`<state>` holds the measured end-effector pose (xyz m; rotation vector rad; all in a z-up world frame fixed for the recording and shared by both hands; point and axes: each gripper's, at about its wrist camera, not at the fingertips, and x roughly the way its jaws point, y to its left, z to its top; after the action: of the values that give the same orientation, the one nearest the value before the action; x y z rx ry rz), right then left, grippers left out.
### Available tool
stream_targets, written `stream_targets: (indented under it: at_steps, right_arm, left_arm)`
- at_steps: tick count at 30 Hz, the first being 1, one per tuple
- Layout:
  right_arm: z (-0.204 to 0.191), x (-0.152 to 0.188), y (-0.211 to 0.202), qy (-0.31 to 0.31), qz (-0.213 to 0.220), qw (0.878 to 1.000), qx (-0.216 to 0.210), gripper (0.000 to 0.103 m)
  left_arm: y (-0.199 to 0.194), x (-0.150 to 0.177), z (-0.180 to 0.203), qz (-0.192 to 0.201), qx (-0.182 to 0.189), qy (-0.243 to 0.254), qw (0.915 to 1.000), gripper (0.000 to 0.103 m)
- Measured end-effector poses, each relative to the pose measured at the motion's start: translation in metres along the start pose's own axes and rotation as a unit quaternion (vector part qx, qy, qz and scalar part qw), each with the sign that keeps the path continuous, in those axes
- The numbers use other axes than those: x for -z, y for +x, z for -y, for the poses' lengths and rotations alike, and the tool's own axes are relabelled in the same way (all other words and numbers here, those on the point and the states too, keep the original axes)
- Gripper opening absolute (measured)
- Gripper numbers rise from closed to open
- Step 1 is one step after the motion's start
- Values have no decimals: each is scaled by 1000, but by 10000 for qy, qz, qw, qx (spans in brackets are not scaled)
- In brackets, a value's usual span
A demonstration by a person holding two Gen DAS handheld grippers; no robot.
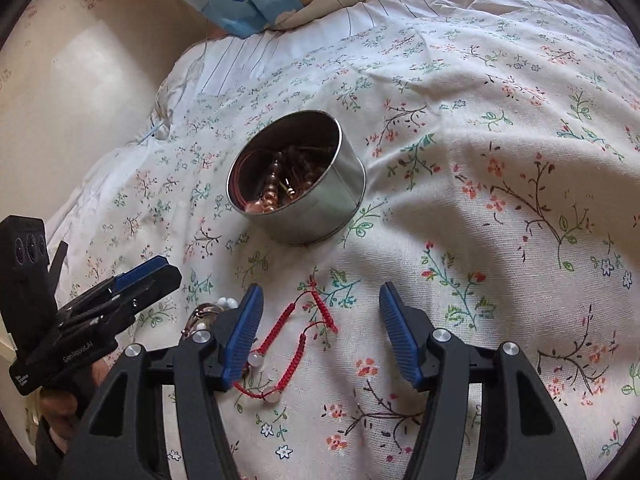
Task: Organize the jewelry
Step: 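Grasp the silver bangle with the left gripper while the right gripper grasps the red beaded cord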
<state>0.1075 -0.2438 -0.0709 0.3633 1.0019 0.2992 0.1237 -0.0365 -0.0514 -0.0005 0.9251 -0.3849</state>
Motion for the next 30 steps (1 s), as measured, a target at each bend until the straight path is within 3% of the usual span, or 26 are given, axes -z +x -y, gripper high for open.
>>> stream_targets:
  at_steps: [7,10,15,22,25,30]
  right_arm:
    - [-15,5,10,-540,-120,9976,421,64]
    - [-19,6,12,-726,-144,9957,559,72]
    - [-24,8,15,-919,-189,9929,725,73]
    - [-21,8,16,-888,-208,9928,781,71]
    - [-21,8,17,-899,-235,9918,878,60]
    - [-16,7,16,-810,-217,9924,896,49]
  left_arm:
    - [9,13,26,-246,-155,696,9971,50]
    - [13,15,29,-323,-164,790,9962,50]
    - [14,17,29,-350,-81,831,9959,49]
    - [17,17,26,-433,72,776,9960,25]
    - [14,15,22,-428,156,689,9966,6]
    - [9,12,21,-368,350,595,9969,3]
